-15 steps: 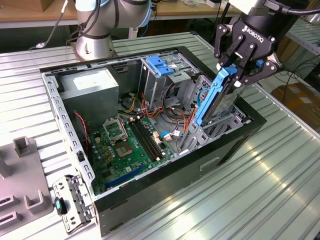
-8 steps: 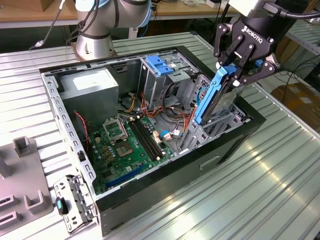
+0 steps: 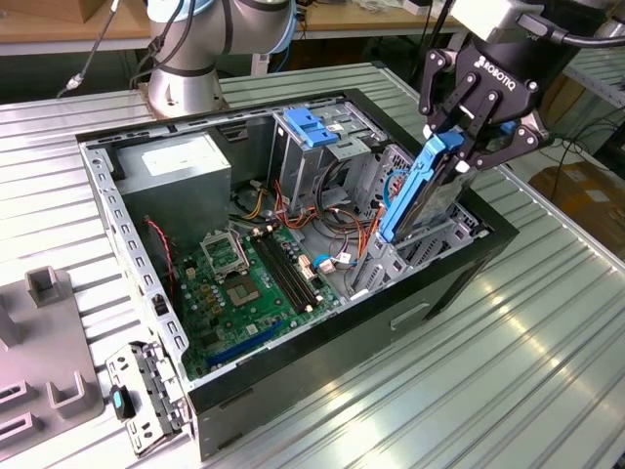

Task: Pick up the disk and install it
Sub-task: 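Insert the disk into the insertion slot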

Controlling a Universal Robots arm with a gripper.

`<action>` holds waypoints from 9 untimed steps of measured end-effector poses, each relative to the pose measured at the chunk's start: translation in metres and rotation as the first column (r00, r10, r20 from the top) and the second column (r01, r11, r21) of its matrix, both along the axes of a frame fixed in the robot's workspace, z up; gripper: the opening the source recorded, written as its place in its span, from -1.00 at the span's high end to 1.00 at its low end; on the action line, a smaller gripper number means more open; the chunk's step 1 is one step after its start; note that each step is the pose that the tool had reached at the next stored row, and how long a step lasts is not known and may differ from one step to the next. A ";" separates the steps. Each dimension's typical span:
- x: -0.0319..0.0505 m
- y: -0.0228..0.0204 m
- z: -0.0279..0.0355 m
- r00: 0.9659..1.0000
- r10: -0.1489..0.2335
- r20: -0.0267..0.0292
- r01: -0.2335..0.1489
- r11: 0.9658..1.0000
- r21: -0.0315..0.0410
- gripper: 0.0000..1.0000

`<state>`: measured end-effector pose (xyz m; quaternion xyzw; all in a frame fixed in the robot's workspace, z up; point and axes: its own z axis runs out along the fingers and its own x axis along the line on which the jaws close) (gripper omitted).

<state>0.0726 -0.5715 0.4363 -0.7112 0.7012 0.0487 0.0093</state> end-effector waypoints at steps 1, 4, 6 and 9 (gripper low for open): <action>0.0000 -0.0006 -0.0007 1.000 0.000 0.000 0.000 1.000 0.000 0.26; 0.0000 -0.0024 -0.0043 1.000 0.000 0.000 0.000 1.000 0.000 0.26; 0.0000 -0.0027 -0.0051 1.000 0.000 0.000 0.000 1.000 0.000 0.26; 0.0000 -0.0028 -0.0051 1.000 0.000 0.000 0.000 1.000 0.000 0.26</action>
